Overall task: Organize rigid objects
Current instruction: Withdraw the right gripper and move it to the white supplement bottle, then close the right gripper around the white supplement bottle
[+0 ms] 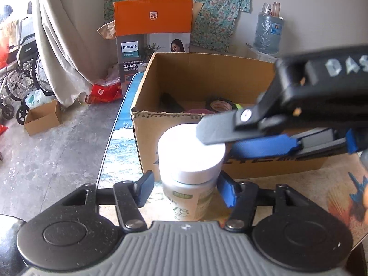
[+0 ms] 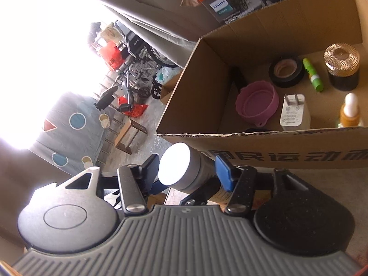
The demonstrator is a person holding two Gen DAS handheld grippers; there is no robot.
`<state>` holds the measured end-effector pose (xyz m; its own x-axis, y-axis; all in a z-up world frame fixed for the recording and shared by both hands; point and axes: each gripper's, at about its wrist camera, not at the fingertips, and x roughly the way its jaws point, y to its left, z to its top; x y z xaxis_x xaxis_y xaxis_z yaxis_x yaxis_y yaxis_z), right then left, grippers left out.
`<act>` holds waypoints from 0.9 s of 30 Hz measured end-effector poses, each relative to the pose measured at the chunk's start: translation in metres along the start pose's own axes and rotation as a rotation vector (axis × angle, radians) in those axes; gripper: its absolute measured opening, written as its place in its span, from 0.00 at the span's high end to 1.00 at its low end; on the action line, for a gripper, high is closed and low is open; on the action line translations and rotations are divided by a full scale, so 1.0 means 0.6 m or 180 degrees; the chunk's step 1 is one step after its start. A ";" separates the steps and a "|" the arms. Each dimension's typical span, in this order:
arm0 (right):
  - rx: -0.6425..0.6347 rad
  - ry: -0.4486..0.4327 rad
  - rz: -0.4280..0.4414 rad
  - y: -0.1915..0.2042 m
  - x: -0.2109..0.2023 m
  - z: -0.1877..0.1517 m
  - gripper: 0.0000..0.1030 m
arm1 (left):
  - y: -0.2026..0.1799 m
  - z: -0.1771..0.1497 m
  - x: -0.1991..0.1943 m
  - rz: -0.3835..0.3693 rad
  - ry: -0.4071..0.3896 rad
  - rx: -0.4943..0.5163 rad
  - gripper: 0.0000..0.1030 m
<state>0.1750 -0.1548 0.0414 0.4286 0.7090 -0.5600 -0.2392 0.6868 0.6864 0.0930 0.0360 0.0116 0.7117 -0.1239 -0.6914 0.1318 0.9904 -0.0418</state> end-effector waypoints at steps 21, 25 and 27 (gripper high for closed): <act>0.0018 0.0025 0.0030 0.009 0.008 -0.021 0.62 | -0.008 -0.020 -0.029 -0.0063 -0.0155 0.0021 0.48; 0.0018 0.0007 0.0025 0.005 0.002 -0.023 0.62 | -0.019 -0.025 -0.038 -0.0095 -0.0167 0.0065 0.48; 0.0004 0.0008 0.0036 0.005 -0.001 -0.026 0.61 | -0.025 -0.028 -0.046 -0.0080 -0.0175 0.0106 0.48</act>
<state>0.1604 -0.1508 0.0364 0.4237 0.7172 -0.5533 -0.2430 0.6784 0.6933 0.0597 0.0257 0.0194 0.7445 -0.1529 -0.6498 0.1725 0.9844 -0.0340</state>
